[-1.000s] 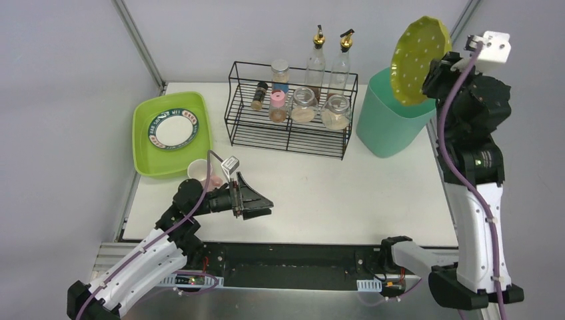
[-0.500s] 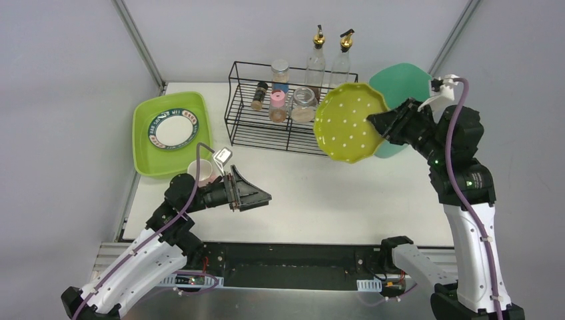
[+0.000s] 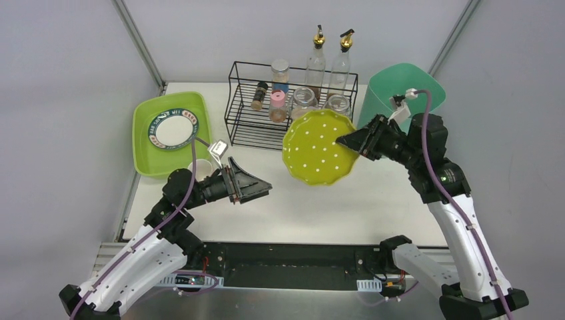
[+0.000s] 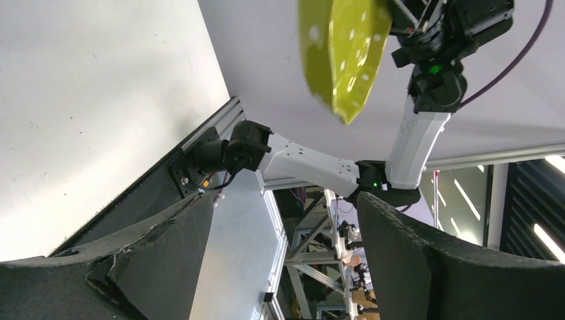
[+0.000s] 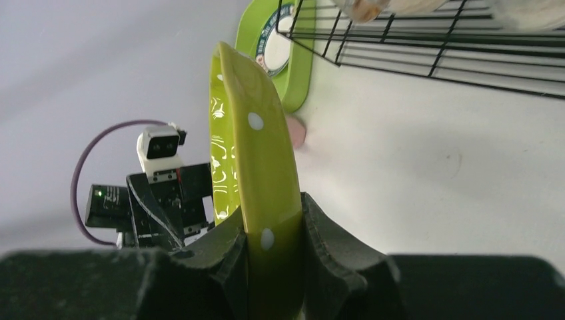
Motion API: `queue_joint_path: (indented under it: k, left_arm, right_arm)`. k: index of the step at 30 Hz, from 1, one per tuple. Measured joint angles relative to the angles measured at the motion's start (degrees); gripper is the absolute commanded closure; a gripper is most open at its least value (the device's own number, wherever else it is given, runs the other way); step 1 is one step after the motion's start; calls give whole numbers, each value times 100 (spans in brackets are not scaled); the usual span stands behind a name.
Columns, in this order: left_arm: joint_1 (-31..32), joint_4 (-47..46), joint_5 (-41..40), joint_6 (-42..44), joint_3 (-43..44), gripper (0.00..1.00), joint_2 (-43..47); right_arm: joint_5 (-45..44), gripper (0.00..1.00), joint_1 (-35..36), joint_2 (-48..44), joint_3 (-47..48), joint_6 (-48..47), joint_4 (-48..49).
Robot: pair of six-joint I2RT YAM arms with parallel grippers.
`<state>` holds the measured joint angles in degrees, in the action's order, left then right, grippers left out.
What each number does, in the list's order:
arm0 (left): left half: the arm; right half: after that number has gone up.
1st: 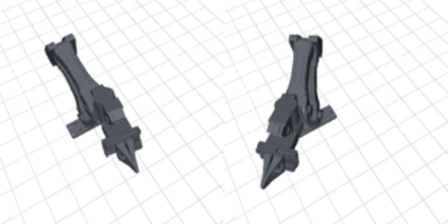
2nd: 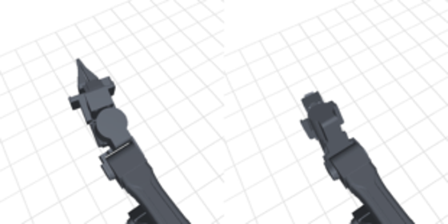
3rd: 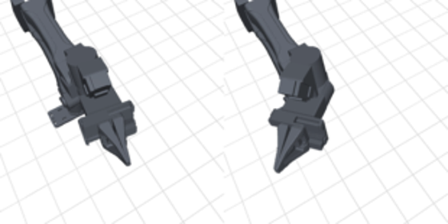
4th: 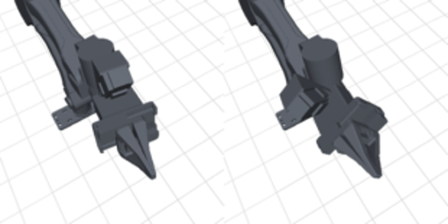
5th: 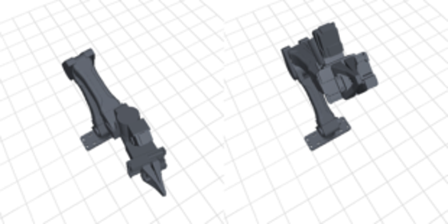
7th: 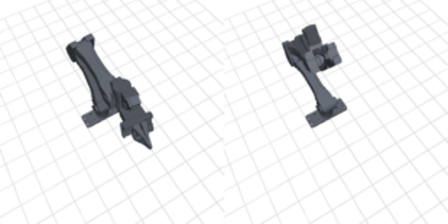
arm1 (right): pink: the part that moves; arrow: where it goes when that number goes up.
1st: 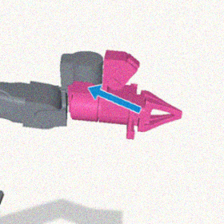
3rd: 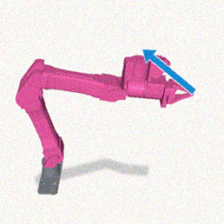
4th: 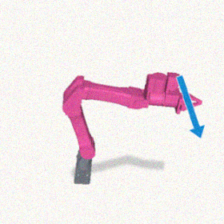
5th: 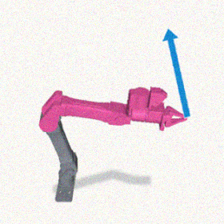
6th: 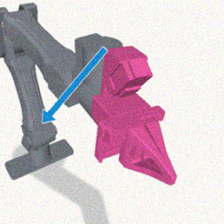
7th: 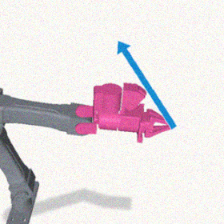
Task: Clear the kitchen counter
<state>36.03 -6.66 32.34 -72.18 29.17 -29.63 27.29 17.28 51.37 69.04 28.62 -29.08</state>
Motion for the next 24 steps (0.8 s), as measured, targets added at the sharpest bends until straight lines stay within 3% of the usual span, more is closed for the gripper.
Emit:
queue_joint_path:
  k: [15,20,24]
  left_arm:
    - [0,168,-138,-28,251,30,-420]
    - [0,188,-153,-44,251,44,-393]
    - [0,197,-162,-42,251,62,-343]
  right_arm:
    - [-564,100,1714,490,-492,332,949]
    - [-780,100,2059,704,-503,393,1169]
    - [-918,100,2245,776,-511,407,1244]
